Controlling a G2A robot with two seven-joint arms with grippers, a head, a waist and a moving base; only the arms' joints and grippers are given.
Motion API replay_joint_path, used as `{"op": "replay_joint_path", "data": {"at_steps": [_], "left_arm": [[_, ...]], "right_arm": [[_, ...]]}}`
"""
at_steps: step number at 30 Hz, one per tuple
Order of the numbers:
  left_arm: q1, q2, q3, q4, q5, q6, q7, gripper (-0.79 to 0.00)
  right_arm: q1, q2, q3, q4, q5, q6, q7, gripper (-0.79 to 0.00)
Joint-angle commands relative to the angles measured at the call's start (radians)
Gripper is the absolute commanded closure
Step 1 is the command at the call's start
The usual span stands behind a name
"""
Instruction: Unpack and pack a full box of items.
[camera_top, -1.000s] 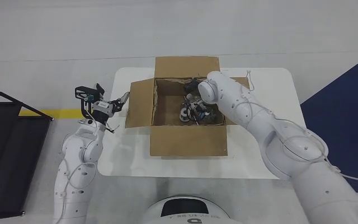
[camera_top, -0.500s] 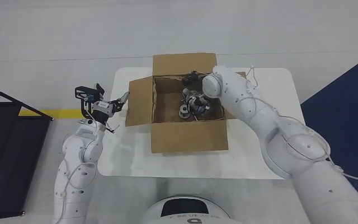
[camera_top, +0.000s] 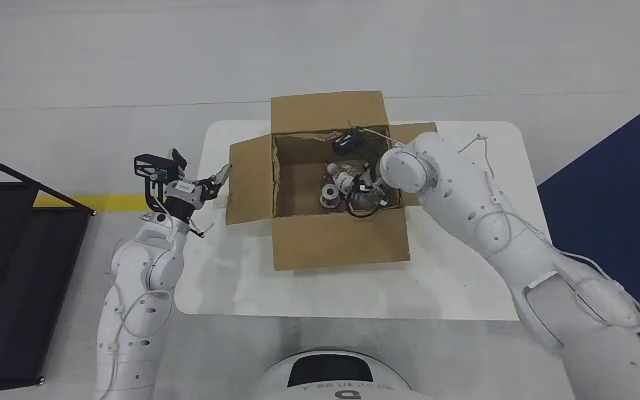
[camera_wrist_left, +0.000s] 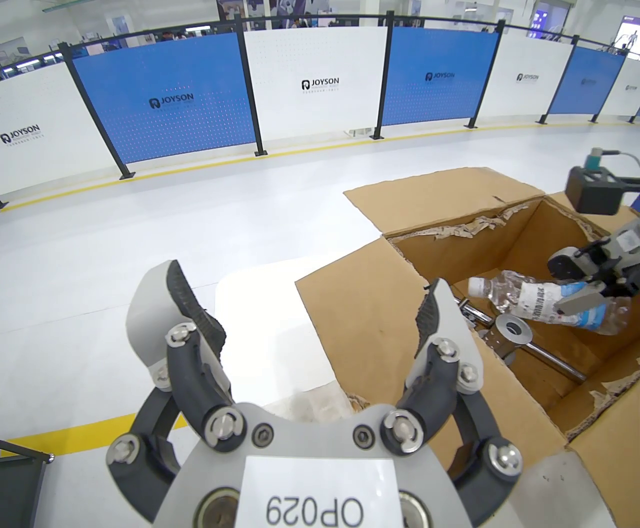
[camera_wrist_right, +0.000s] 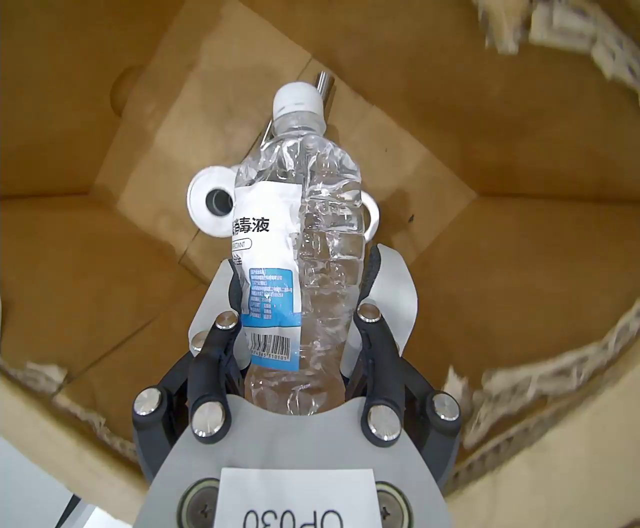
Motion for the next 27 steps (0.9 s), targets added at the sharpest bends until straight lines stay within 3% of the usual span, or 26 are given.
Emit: {"op": "replay_joint_path", "data": {"at_steps": [1,9,15,17,19,27], "left_arm": [[0.000,0.000,0.000,0.000,0.000,0.000,0.000,-0.785],[0.000,0.000,0.000,0.000,0.000,0.000,0.000,-0.785],[0.000,0.000,0.000,0.000,0.000,0.000,0.000,-0.785],[0.000,0.000,0.000,0.000,0.000,0.000,0.000,-0.785],[0.000,0.000,0.000,0.000,0.000,0.000,0.000,-0.785],[0.000,0.000,0.000,0.000,0.000,0.000,0.000,-0.785]], "right_arm": [[-0.051,0.027,0.047,-0.089,-0.023,0.001,0.022,0.000],[-0.207,0.098,0.236,-0.277,-0.023,-0.057,-0.005,0.000],[-0.178,0.083,0.210,-0.236,-0.023,0.008,0.027,0.000],[-0.146,0.066,0.173,-0.203,-0.027,0.044,0.040,-0.209],[-0.117,0.049,0.136,-0.172,-0.021,0.069,0.054,-0.332],[-0.012,-0.031,-0.015,-0.018,-0.047,0.152,0.076,-0.406]]}}
